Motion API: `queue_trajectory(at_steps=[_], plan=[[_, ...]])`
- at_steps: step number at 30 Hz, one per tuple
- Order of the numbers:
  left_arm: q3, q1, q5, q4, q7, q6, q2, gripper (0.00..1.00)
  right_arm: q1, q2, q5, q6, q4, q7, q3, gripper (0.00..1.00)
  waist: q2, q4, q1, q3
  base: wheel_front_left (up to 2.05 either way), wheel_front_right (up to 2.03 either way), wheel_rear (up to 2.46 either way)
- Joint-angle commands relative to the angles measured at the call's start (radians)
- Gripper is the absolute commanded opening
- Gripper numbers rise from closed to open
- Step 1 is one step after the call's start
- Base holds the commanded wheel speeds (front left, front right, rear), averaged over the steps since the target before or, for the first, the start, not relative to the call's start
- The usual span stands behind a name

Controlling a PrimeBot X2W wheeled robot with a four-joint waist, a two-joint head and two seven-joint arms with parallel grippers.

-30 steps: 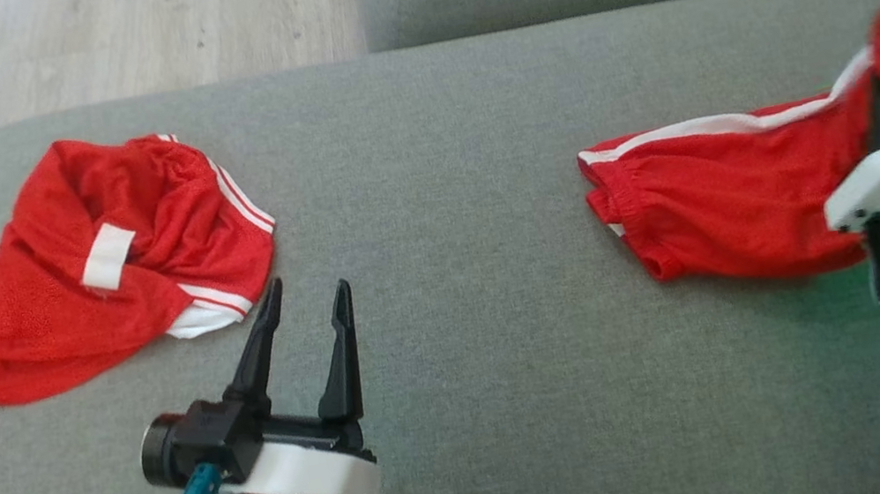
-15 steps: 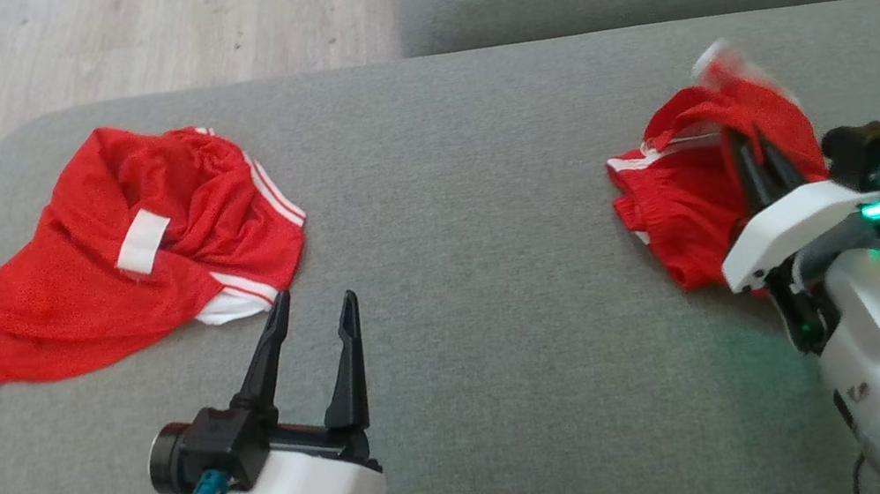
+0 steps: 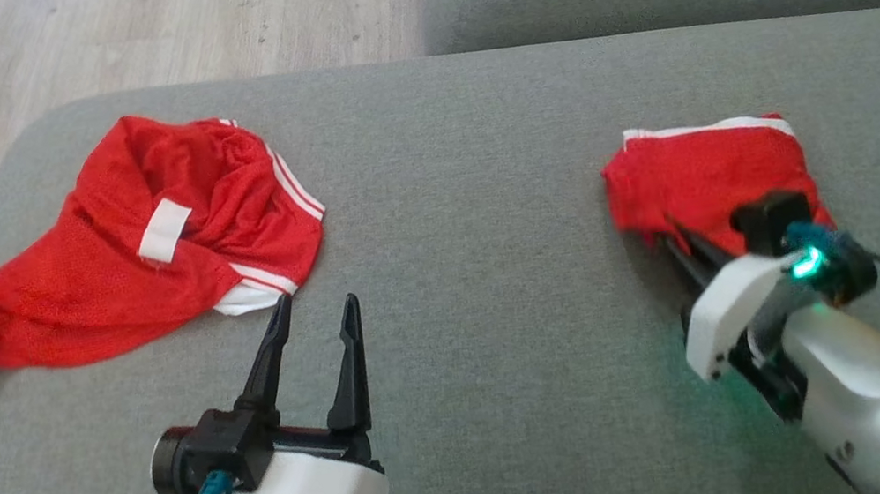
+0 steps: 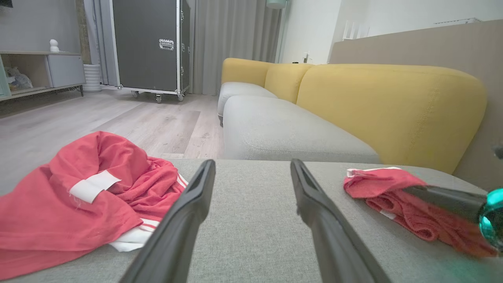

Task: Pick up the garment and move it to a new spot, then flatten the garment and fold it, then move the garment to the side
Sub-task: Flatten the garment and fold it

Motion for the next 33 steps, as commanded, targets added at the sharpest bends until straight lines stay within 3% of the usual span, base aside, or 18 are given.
queue_trajectory(at_steps=[1,2,3,7,11,14,18,21,25,30,33], plan=[[0.031,-0.030,-0.010,-0.030,-0.006,0.003,0.003,1.00,-0.003,-0.012,0.009,-0.001,-0.008,0.000,0.031,0.00,0.0000,-0.008,0.0000,-0.004,0.00,0.00,0.00],[0.031,-0.029,-0.011,-0.031,-0.006,0.004,0.003,1.00,-0.006,-0.016,0.010,-0.001,0.001,-0.001,0.049,0.24,0.0000,-0.014,0.0000,-0.005,0.00,0.00,0.00],[0.032,-0.029,-0.012,-0.031,-0.006,0.005,0.003,1.00,-0.008,-0.017,0.013,-0.001,0.008,-0.004,0.062,1.00,0.0000,-0.020,0.0000,-0.006,0.00,0.00,0.00],[0.037,-0.027,-0.013,-0.033,-0.006,0.007,0.003,1.00,-0.020,-0.009,0.022,-0.001,0.027,-0.007,0.116,1.00,0.0000,-0.054,0.0000,-0.011,0.00,0.00,0.00],[0.055,-0.024,-0.014,-0.057,-0.006,0.010,0.003,1.00,-0.045,-0.019,0.027,-0.001,0.030,-0.038,0.066,1.00,0.0000,-0.101,0.0000,-0.027,0.00,0.00,0.00],[0.075,-0.016,-0.010,-0.083,-0.006,0.020,0.003,1.00,-0.051,-0.042,0.006,-0.001,0.009,-0.050,-0.028,1.00,0.0000,-0.143,0.0000,-0.040,0.00,0.00,0.00],[0.101,-0.005,-0.010,-0.106,-0.006,0.028,0.003,1.00,-0.009,-0.080,-0.119,-0.001,-0.127,-0.052,-0.283,1.00,0.0000,-0.199,0.0000,-0.045,0.00,0.00,0.00],[0.110,-0.001,-0.014,-0.117,-0.006,0.030,0.003,1.00,0.088,-0.042,-0.251,-0.001,-0.275,-0.052,-0.474,1.00,0.0000,-0.225,0.0000,-0.044,0.00,0.00,0.00],[0.108,0.012,-0.020,-0.127,-0.006,0.033,0.003,1.00,0.236,0.077,-0.381,-0.001,-0.480,-0.052,-0.653,1.00,0.0000,-0.242,0.0000,-0.041,0.00,0.00,0.00],[0.105,0.034,-0.030,-0.125,-0.006,0.036,0.003,1.00,0.357,0.127,-0.422,-0.001,-0.622,-0.052,-0.714,1.00,0.0000,-0.243,0.0000,-0.037,0.00,0.00,0.00],[0.101,0.048,-0.029,-0.121,-0.006,0.034,0.003,1.00,0.408,0.131,-0.382,-0.001,-0.655,-0.052,-0.698,1.00,0.0000,-0.240,0.0000,-0.035,0.00,0.00,0.00]])
